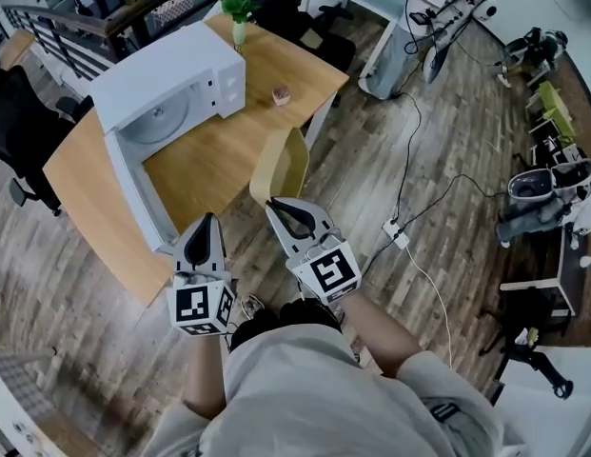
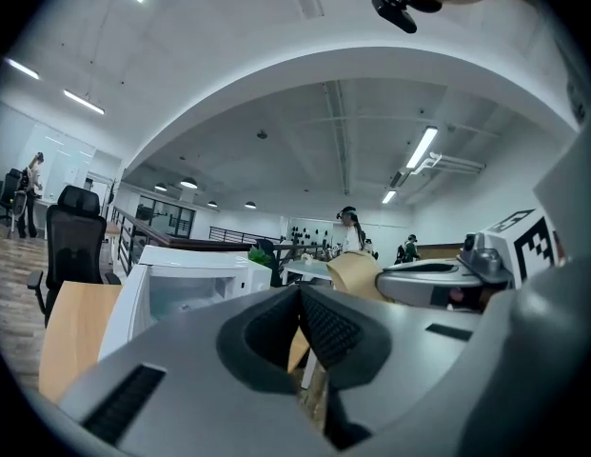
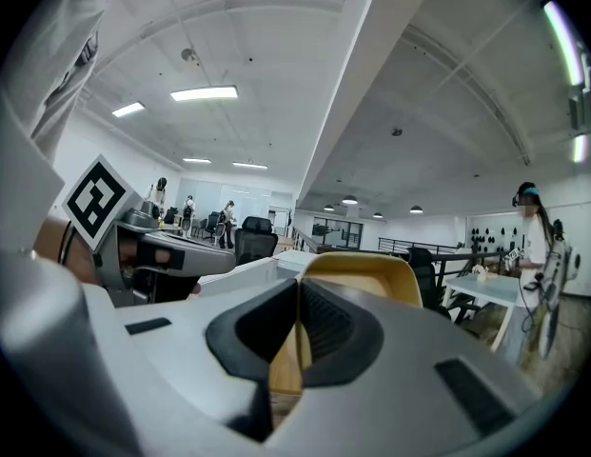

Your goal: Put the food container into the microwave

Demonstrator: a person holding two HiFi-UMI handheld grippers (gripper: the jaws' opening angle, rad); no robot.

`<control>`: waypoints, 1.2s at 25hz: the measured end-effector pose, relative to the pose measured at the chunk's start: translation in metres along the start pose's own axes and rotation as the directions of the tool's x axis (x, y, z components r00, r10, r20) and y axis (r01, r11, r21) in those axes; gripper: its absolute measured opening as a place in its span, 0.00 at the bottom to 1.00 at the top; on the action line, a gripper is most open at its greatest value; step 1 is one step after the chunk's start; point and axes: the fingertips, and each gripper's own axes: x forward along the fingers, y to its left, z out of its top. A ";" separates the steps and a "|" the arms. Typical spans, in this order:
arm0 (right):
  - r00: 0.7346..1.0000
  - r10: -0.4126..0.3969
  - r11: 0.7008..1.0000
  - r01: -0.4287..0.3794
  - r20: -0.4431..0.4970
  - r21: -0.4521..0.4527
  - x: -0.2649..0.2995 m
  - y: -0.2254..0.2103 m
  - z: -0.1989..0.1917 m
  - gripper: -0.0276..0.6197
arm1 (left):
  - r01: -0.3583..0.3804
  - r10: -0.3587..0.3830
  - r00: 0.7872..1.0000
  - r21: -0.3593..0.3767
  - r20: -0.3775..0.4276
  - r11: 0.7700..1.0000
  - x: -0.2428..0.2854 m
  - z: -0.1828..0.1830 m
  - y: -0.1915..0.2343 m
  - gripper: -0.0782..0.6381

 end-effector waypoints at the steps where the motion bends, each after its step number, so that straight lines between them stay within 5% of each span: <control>1: 1.000 0.008 1.000 -0.008 -0.005 -0.006 0.006 -0.001 -0.001 0.07 | 0.000 0.000 1.000 -0.001 -0.003 1.000 0.005 0.000 0.003 0.13; 10: 0.997 0.078 0.997 -0.078 0.011 0.029 0.063 -0.049 -0.011 0.07 | -0.062 0.062 0.998 -0.001 -0.023 0.998 0.065 -0.002 0.034 0.13; 15: 0.960 0.279 0.960 -0.278 0.018 -0.031 0.102 -0.069 -0.012 0.07 | -0.161 0.161 0.987 0.003 -0.026 0.987 0.113 0.000 0.055 0.13; 20: 0.881 0.473 0.880 -0.473 -0.014 -0.041 0.134 -0.096 -0.022 0.07 | -0.299 0.298 0.953 -0.012 -0.047 0.954 0.157 0.000 0.079 0.13; 30: 0.674 0.739 0.673 -0.739 -0.014 -0.021 0.169 -0.097 -0.047 0.07 | -0.539 0.533 0.839 -0.035 -0.107 0.842 0.176 -0.018 0.100 0.13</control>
